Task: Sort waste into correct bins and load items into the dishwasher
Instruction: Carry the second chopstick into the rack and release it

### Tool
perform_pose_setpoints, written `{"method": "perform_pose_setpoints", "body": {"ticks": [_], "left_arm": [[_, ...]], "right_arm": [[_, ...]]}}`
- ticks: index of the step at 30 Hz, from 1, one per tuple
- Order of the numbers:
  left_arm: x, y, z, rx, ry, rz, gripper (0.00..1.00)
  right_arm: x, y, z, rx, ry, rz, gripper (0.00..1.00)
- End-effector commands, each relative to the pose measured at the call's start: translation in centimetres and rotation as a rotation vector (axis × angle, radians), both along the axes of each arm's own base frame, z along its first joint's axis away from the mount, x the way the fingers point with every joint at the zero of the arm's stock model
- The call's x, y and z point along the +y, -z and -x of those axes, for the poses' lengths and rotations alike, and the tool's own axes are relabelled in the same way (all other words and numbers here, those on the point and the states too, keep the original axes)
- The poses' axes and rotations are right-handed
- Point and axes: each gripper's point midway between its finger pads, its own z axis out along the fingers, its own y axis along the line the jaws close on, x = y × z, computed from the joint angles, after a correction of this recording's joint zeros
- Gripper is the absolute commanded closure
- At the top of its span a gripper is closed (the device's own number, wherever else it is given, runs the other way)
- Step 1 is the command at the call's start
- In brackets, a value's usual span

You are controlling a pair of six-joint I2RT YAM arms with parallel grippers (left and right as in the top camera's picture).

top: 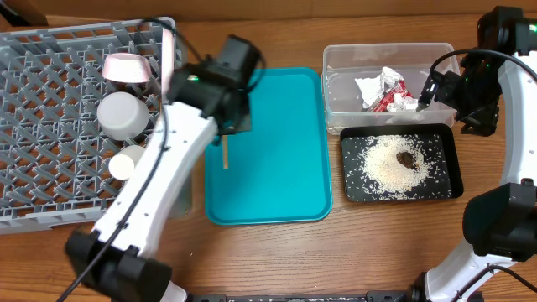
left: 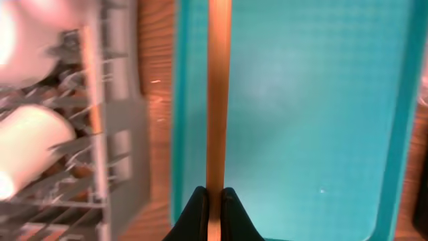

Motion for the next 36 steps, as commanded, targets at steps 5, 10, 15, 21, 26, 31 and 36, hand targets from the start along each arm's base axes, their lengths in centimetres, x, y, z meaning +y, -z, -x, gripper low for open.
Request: {"method": "perform_pose_setpoints", "body": {"ticks": [5, 10, 15, 21, 26, 31, 36], "left_arm": [[8.9, -2.2, -0.2, -0.033, -0.207, -0.013, 0.96], [10.4, -1.1, -0.4, 0.007, -0.145, 0.032, 0.96], [12.5, 1.4, -0.2, 0.048, -0.154, 0.081, 0.96], [14.1, 4.9, 0.3, 0.093, -0.137, 0.129, 0.96], [14.2, 7.7, 0.5, 0.108, -0.046, 0.111, 0.96], [14.2, 9.5, 0.1, 0.092, -0.015, 0.099, 0.95], [14.2, 9.4, -0.3, 0.076, -0.014, 0.098, 0.63]], "right_arm": [[0.0, -1.4, 0.2, -0.045, 0.003, 0.006, 0.00], [0.0, -1.4, 0.2, -0.045, 0.003, 0.006, 0.00], [0.0, -1.4, 0.2, -0.045, 0.003, 0.006, 0.00], [0.0, -1.4, 0.2, -0.045, 0.003, 0.006, 0.00], [0.0, -1.4, 0.2, -0.045, 0.003, 0.006, 0.00], [0.0, -1.4, 0.2, -0.045, 0.003, 0.006, 0.00], [0.0, -1.4, 0.2, -0.045, 0.003, 0.006, 0.00]]}}
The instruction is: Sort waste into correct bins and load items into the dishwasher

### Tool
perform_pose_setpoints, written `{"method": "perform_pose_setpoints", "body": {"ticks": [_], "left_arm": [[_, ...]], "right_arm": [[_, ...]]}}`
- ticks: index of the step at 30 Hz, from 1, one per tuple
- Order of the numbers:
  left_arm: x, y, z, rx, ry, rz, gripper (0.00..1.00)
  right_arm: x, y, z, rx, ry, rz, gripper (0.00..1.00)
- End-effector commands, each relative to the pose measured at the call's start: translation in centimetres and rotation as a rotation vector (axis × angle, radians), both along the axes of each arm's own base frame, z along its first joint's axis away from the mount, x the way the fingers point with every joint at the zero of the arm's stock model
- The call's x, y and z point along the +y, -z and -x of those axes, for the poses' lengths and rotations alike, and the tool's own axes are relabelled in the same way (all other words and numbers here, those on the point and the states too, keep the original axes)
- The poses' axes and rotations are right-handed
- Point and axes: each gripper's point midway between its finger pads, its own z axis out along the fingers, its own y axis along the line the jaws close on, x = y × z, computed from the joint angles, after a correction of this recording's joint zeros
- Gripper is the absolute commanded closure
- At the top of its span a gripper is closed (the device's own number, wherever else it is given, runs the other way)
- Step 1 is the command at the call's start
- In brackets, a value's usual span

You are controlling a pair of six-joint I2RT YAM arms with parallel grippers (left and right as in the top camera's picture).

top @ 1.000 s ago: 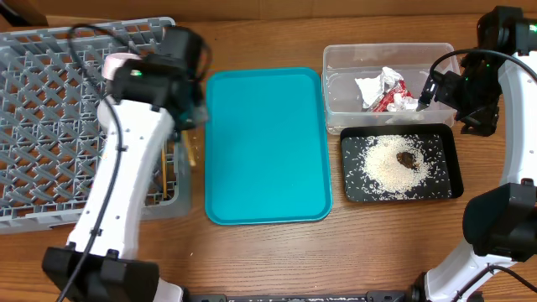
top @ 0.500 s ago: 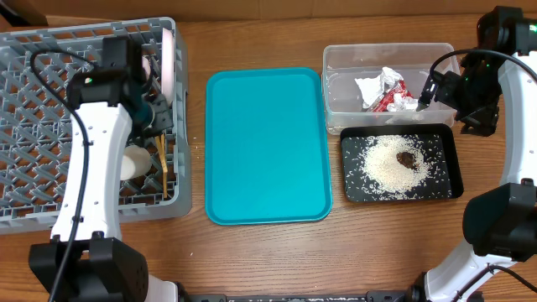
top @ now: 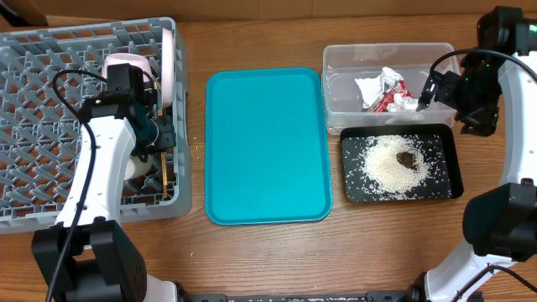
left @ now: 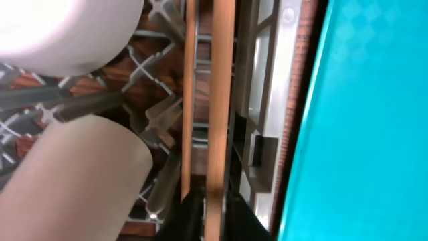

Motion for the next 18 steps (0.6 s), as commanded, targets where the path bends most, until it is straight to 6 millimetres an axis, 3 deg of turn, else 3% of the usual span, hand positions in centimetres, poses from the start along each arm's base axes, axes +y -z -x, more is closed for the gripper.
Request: {"method": "perform_pose_setpoints", "body": {"ticks": [1, 5, 9, 12, 13, 15, 18], "left_arm": [[-0.1, -0.5, -0.2, -0.022, 0.027, 0.001, 0.58], [-0.3, -1.4, -0.3, -0.031, 0.022, 0.005, 0.47], [-1.5, -5.1, -0.3, -0.109, 0.036, 0.068, 0.35], [-2.3, -7.5, 0.0, -0.177, 0.044, 0.100, 0.10], [-2.2, -8.0, 0.1, -0.193, 0.040, 0.095, 0.00], [-2.2, -8.6, 0.3, -0.208, 0.039, 0.093, 0.00], [-2.2, -8.8, 1.3, -0.188, 0.034, 0.090, 0.00]], "right_arm": [[0.0, -1.4, 0.2, -0.045, 0.003, 0.006, 0.00], [0.0, -1.4, 0.2, -0.045, 0.003, 0.006, 0.00], [0.2, -1.4, -0.4, -0.069, -0.026, 0.005, 0.00], [1.6, -1.7, -2.7, -0.163, -0.068, 0.006, 0.00], [2.4, -1.9, -3.8, -0.207, -0.093, 0.009, 0.00], [4.3, -2.4, -5.5, -0.277, -0.143, 0.013, 0.00], [9.0, -3.3, -7.8, -0.391, -0.259, 0.008, 0.00]]}}
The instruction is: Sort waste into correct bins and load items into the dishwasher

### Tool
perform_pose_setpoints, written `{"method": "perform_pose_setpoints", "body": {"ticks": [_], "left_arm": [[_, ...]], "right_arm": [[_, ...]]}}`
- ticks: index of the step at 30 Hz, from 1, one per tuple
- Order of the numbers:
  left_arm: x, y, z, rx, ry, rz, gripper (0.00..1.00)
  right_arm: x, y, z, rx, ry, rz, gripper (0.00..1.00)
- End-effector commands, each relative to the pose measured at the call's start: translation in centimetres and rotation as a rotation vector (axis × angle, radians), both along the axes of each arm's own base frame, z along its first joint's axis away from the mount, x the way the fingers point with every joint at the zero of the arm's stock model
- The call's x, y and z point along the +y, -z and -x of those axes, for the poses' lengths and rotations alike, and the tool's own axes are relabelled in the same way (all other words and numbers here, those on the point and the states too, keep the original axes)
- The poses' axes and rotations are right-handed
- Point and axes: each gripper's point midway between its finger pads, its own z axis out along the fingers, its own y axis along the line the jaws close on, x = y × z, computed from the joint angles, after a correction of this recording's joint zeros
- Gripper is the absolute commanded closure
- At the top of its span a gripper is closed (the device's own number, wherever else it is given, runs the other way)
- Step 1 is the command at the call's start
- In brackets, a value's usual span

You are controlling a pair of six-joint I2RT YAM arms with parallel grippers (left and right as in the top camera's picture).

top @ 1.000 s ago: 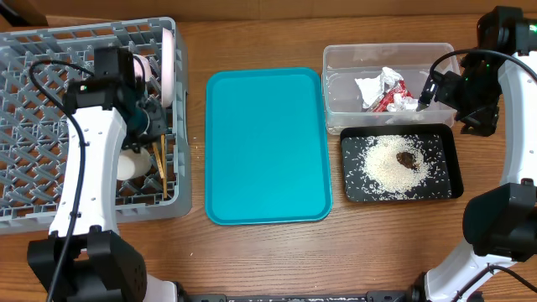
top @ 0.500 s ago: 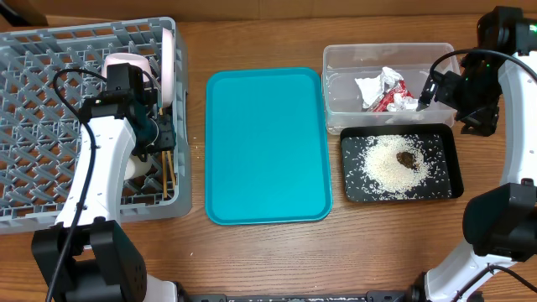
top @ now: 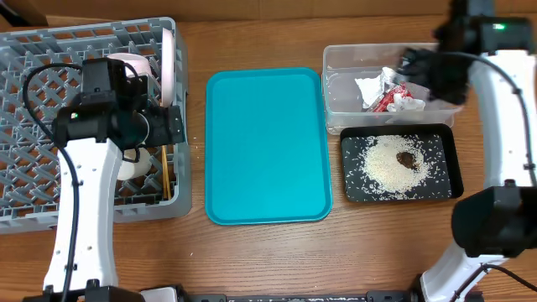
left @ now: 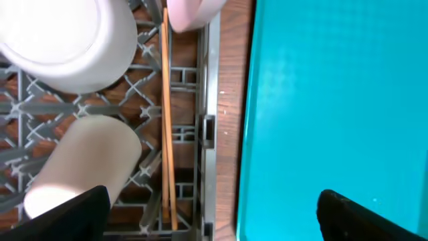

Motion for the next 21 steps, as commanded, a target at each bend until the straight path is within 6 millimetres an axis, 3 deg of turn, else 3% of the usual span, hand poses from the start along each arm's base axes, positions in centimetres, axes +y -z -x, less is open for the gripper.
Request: {"method": "perform_pose_setpoints", "body": {"ticks": [1, 5, 8, 11, 13, 17, 21], "left_arm": [[-0.4, -0.6, 0.8, 0.014, -0.001, 0.021, 0.00], [-0.4, 0.3, 3.3, 0.120, -0.008, 0.017, 0.00], [-0.2, 0.3, 4.2, 0.147, -0.012, 0.004, 0.00], [0.0, -1.0, 4.8, 0.100, -0.007, -0.020, 0.00], [-0.1, -2.5, 6.0, 0.011, 0.009, -0.037, 0.00], [-0.5, -3.7, 8.8, -0.154, 0.017, -0.062, 0.00], [-0.9, -5.2, 11.5, -0.344, 0.033, -0.093, 0.00]], "right_arm": [[5.4, -2.5, -1.1, -0.126, -0.133, -0.012, 0.00], [7.6, -2.3, -0.4, -0.111, -0.184, -0.014, 0.00], [7.5, -2.0, 0.3, -0.079, -0.184, -0.013, 0.00], [7.1, -2.0, 0.9, -0.060, -0.178, -0.004, 0.00], [7.0, -2.6, 1.4, -0.067, -0.176, 0.002, 0.00], [6.3, -4.4, 2.7, -0.143, -0.165, 0.023, 0.00], [5.4, -5.1, 5.7, -0.251, -0.151, 0.039, 0.00]]}}
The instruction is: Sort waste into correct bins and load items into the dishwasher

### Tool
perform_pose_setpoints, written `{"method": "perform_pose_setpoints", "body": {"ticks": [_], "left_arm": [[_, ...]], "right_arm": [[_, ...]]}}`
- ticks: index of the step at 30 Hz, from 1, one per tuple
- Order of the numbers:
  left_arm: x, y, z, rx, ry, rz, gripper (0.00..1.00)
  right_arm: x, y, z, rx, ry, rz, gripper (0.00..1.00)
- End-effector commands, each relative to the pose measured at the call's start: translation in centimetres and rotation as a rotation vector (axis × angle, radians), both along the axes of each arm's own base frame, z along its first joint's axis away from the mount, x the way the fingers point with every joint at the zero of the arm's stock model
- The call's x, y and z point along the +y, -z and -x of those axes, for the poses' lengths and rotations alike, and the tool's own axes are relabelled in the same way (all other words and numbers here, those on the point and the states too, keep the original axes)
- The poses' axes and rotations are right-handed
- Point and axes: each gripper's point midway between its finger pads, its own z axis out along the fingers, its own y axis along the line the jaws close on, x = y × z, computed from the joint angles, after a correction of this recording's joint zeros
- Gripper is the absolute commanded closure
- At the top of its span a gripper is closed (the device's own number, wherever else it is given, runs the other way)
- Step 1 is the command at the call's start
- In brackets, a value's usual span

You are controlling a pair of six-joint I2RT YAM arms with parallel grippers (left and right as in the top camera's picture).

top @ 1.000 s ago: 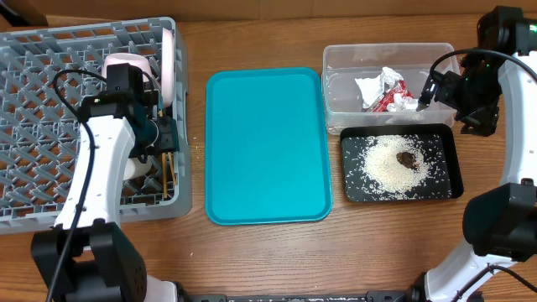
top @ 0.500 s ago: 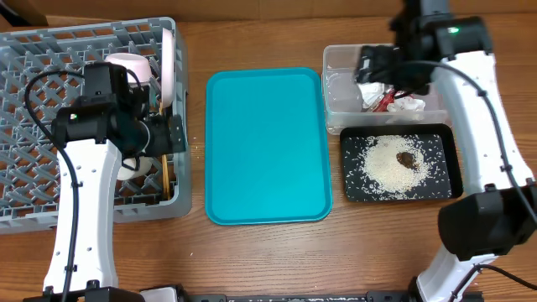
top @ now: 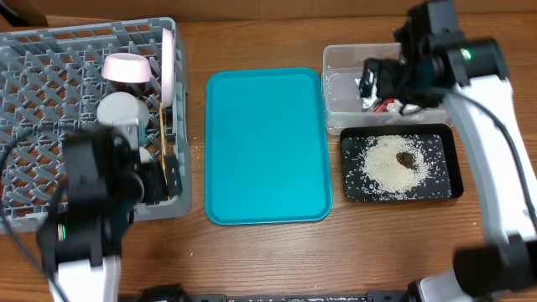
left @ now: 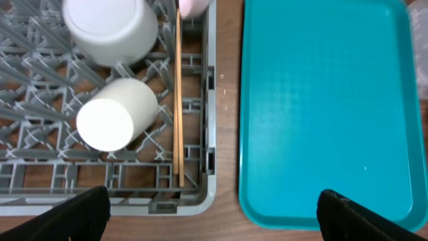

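Two wooden chopsticks [left: 178,100] lie side by side in the grey dish rack [left: 40,171], along its right wall. Near them are a white bowl [left: 110,20] and a cream cup [left: 114,114]. My left gripper [left: 214,221] is open and empty, hanging over the rack's front right corner and the wood beside it; its arm is blurred in the overhead view. My right gripper [top: 377,74] is over the clear bin [top: 336,63], near the crumpled wrappers [top: 382,84]. How its jaws stand is not visible.
An empty teal tray [top: 268,143] lies in the middle. A black tray [top: 453,159] of scattered rice [top: 390,168] with a dark lump sits in front of the clear bin. In the rack stand a pink bowl [top: 126,67] and a pink plate [top: 168,50].
My left gripper, still open, has drawn back from the rack toward the table's front edge. My right arm has shifted further left over the clear bin.
My left gripper was shut on a chopstick over the teal tray. Then it held that chopstick inside the rack beside another one. Then it was open with both chopsticks lying in the rack, and the right arm had swung to the clear bin. Now the left gripper stands farther back.
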Motion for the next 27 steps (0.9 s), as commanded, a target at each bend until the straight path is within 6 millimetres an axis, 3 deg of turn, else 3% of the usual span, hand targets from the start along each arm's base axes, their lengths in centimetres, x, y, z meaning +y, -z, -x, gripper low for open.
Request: {"method": "perform_pose_setpoints", "body": {"ticks": [1, 6, 10, 15, 25, 27], "left_arm": [[-0.3, -1.4, 2.6, -0.164, 0.027, -0.046, 0.00], [-0.6, -3.8, 5.9, -0.347, 0.010, -0.055, 0.00], [-0.7, -3.8, 6.2, -0.353, 0.010, -0.056, 0.00], [-0.7, -3.8, 6.2, -0.352, 0.010, -0.056, 0.00], [-0.7, -3.8, 6.2, -0.352, 0.010, -0.056, 0.00], [-0.7, -3.8, 6.2, -0.352, 0.010, -0.056, 0.00]], "right_arm": [[-1.2, -1.7, 3.1, -0.108, 0.020, 0.018, 0.00], [-3.5, -3.5, 8.6, -0.338, 0.073, 0.049, 0.00], [-4.9, -4.7, 11.7, -0.372, 0.107, 0.088, 0.00], [-4.9, -5.0, 12.1, -0.384, 0.108, 0.086, 0.00], [-5.0, -2.0, 11.0, -0.258, 0.099, 0.126, 0.00], [-5.0, -2.1, 10.7, -0.273, 0.101, 0.125, 0.00]]}}
